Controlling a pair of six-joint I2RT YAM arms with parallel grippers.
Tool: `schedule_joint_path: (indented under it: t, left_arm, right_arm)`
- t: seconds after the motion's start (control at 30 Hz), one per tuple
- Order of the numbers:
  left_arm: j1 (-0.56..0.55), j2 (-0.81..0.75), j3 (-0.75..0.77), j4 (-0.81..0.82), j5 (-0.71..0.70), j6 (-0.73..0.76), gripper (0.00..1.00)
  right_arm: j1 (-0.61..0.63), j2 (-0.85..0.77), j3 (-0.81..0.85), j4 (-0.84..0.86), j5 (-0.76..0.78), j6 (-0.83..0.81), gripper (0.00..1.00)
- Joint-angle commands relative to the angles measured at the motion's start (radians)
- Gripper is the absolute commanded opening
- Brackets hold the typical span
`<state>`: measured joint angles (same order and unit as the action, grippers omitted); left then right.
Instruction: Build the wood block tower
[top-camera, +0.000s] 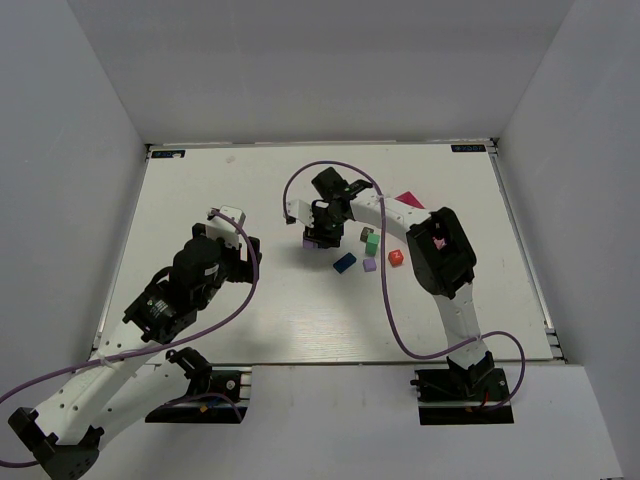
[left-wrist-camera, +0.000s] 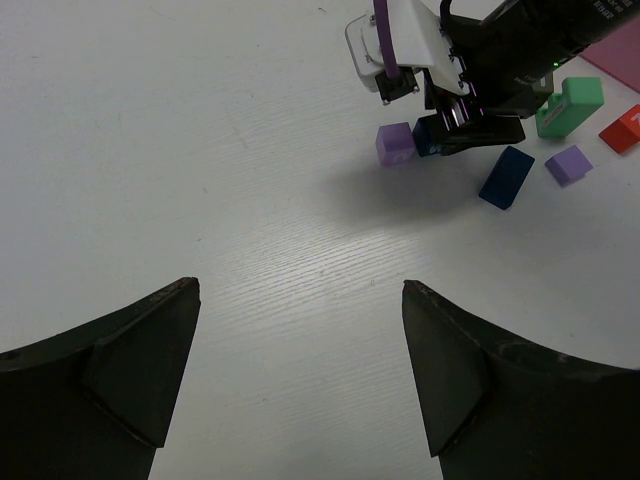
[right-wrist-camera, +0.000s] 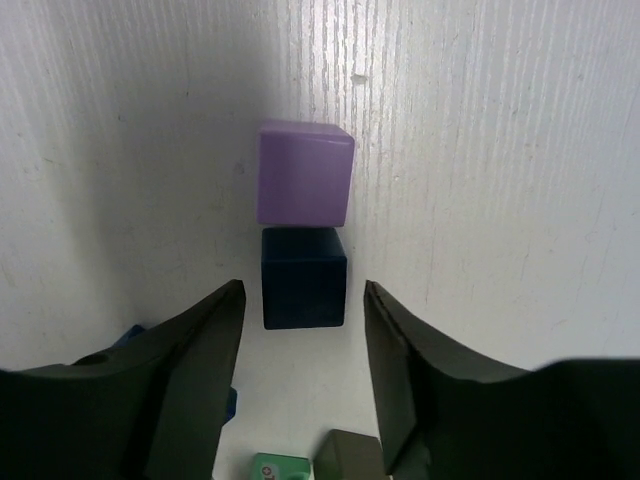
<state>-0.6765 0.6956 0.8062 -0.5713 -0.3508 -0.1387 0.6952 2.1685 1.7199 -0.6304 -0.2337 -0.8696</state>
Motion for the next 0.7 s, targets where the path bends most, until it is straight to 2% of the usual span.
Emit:
schedule_joint_path:
  t: [0.0, 0.1, 0.2, 0.27, 0.3, 0.67]
  left_arm:
    - [0.005, -0.011, -0.006, 0.010, 0.010, -0.002, 0.92]
    - [0.005, -0.011, -0.006, 0.010, 0.010, -0.002, 0.92]
    - [0.005, -0.011, -0.006, 0.010, 0.010, -0.002, 0.92]
    - [0.005, -0.011, -0.006, 0.010, 0.010, -0.002, 0.92]
    - [0.005, -0.011, -0.006, 0.010, 0.010, -0.002, 0.92]
    - [0.005, -0.021, -0.006, 0.010, 0.010, -0.002, 0.92]
  right_arm:
    - [0.006, 0.014, 0.007, -0.012, 0.000, -0.006, 0.58]
    - [0.004, 0.013, 0.007, -0.011, -0.003, -0.008, 0.63]
    - [0.003, 0.010, 0.003, -0.011, -0.003, -0.006, 0.72]
    - [0.003, 0.004, 0.003, -0.012, -0.006, -0.005, 0.87]
    - [0.003, -0.004, 0.001, -0.015, -0.007, -0.003, 0.90]
    - [-0.010, -0.165, -0.115, 0.029, 0.020, 0.012, 0.90]
